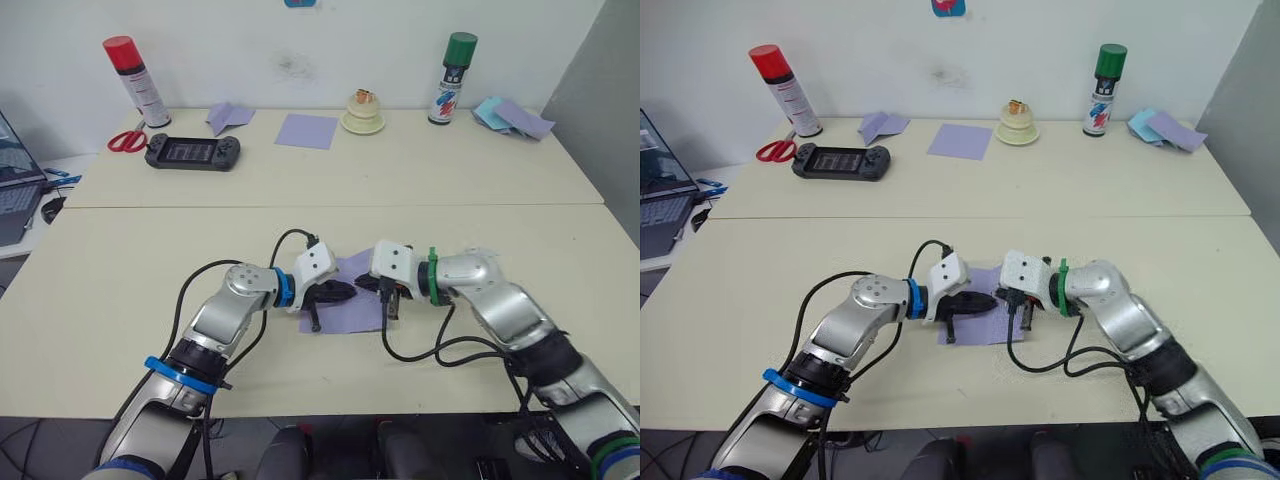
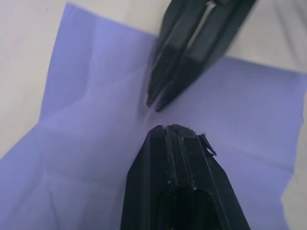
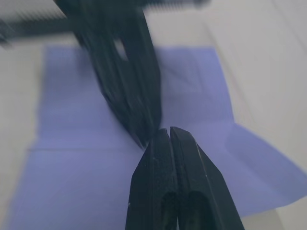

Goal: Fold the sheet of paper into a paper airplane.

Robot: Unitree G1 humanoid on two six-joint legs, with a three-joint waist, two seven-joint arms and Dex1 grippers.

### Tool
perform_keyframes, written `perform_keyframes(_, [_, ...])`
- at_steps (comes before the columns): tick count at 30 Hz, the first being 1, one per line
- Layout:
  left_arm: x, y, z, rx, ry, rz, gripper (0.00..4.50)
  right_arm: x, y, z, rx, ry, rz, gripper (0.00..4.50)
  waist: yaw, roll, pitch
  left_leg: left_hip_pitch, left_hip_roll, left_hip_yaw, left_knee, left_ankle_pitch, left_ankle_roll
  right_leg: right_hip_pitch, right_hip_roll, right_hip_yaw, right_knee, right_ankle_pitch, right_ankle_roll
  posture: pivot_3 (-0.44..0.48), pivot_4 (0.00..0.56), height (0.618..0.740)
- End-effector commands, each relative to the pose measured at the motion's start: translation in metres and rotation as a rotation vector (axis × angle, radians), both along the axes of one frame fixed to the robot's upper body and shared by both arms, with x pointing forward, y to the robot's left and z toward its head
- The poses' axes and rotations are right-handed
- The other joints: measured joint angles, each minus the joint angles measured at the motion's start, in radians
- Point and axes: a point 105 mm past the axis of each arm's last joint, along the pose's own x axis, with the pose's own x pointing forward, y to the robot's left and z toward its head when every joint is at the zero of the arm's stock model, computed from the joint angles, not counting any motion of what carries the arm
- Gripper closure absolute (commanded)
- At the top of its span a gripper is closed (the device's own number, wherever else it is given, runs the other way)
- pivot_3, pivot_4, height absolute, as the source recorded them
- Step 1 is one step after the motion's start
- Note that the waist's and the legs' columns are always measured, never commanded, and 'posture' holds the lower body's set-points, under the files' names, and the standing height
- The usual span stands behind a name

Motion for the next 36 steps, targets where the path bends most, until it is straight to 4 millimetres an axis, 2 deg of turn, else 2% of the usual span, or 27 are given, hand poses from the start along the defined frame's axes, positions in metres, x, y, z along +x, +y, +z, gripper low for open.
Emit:
perform_keyframes(1, [0.006,0.021,0.005,-0.005,-0.018,0.061,4.5,0.005,-0.001,-0.008,-0.039,-0.037,0.014,4.45,0.0,0.0,0.0,0.0,0.0,0.0,0.0,0.0,0.0,0.0,0.0,0.0,0.0,0.0,0.0,0.0,0.15,0.74])
perform_keyframes(6, [0.011,0.039,-0.003,0.002,0.006,0.138,4.5,0.006,-0.008,-0.021,-0.053,-0.009,-0.006,4.45,0.0,0.0,0.0,0.002,0.0,0.0,0.003,-0.001,0.002,0.002,0.0,0.0,0.001,0.0,0.0,0.0,0.15,0.74])
perform_keyframes(10, [0.011,0.041,-0.008,0.002,0.018,0.155,4.5,0.006,-0.011,-0.024,-0.049,0.005,-0.017,4.45,0.0,0.0,0.0,0.004,0.0,-0.002,0.009,-0.001,0.002,0.007,0.0,-0.001,0.004,0.0,0.0,0.0,0.15,0.74])
perform_keyframes(16, [0.011,0.038,-0.008,-0.008,0.016,0.155,4.5,0.005,-0.001,0.002,0.09,-0.046,-0.007,4.45,0.0,0.0,0.0,0.006,-0.001,-0.002,0.012,-0.001,0.002,0.008,0.0,-0.001,0.007,0.001,0.002,0.0,0.15,0.74])
perform_keyframes(19, [0.012,0.036,-0.008,-0.013,0.013,0.155,4.5,0.005,-0.004,0.016,0.162,-0.061,-0.037,4.45,0.001,0.0,0.0,0.006,-0.001,-0.002,0.012,-0.001,0.002,0.007,0.0,-0.001,0.009,0.001,0.002,0.0,0.15,0.74])
perform_keyframes(21, [0.012,0.035,-0.007,-0.017,0.01,0.156,4.5,0.008,-0.01,0.026,0.224,-0.069,-0.096,4.1,0.002,0.0,0.0,0.006,-0.001,-0.002,0.012,-0.001,0.002,0.007,0.0,-0.001,0.009,0.001,0.002,0.0,0.15,0.74])
perform_keyframes(23, [0.013,0.034,-0.006,-0.022,0.004,0.157,4.5,0.007,-0.016,0.032,0.265,-0.059,-0.132,3.55,0.003,0.0,0.0,0.005,-0.001,-0.002,0.012,-0.001,0.002,0.007,0.0,0.0,0.01,0.001,0.002,0.0,0.15,0.74])
perform_keyframes(25, [0.013,0.034,-0.006,-0.023,0.001,0.155,4.5,0.008,-0.021,0.035,0.29,-0.058,-0.173,2.79,0.003,0.0,0.0,0.006,-0.001,-0.002,0.013,-0.001,0.002,0.008,0.0,0.0,0.01,0.001,0.002,0.0,0.15,0.74])
perform_keyframes(27, [0.011,0.032,-0.006,-0.021,-0.001,0.148,4.5,0.015,-0.032,0.038,0.337,-0.069,-0.288,2.08,0.003,0.0,0.0,0.006,-0.001,-0.002,0.013,-0.001,0.002,0.008,0.0,0.0,0.01,0.001,0.002,0.0,0.15,0.74])
perform_keyframes(29, [0.01,0.03,-0.007,-0.022,-0.001,0.141,4.5,0.022,-0.042,0.035,0.383,-0.036,-0.4,1.27,0.003,0.0,0.0,0.006,-0.001,-0.002,0.012,-0.001,0.002,0.007,0.0,0.0,0.011,0.001,0.002,0.0,0.15,0.74])
perform_keyframes(30, [0.01,0.029,-0.007,-0.022,0.0,0.139,4.5,0.025,-0.045,0.031,0.415,0.005,-0.446,1.01,0.003,0.0,0.0,0.006,-0.001,-0.001,0.013,-0.001,0.002,0.007,0.0,0.0,0.011,0.001,0.002,0.0,0.15,0.74])
perform_keyframes(32, [0.01,0.028,-0.007,-0.022,0.001,0.135,4.5,0.032,-0.051,0.024,0.456,0.052,-0.529,1.01,0.003,0.0,0.0,0.006,-0.001,-0.001,0.013,-0.001,0.002,0.007,0.0,0.0,0.012,0.001,0.002,0.0,0.15,0.74])
perform_keyframes(36, [0.011,0.029,-0.008,-0.022,0.005,0.138,4.5,0.037,-0.05,0.015,0.526,0.164,-0.608,1.01,0.002,0.0,0.0,0.006,-0.001,-0.001,0.012,-0.001,0.002,0.007,0.0,0.0,0.013,0.001,0.001,0.0,0.15,0.74])
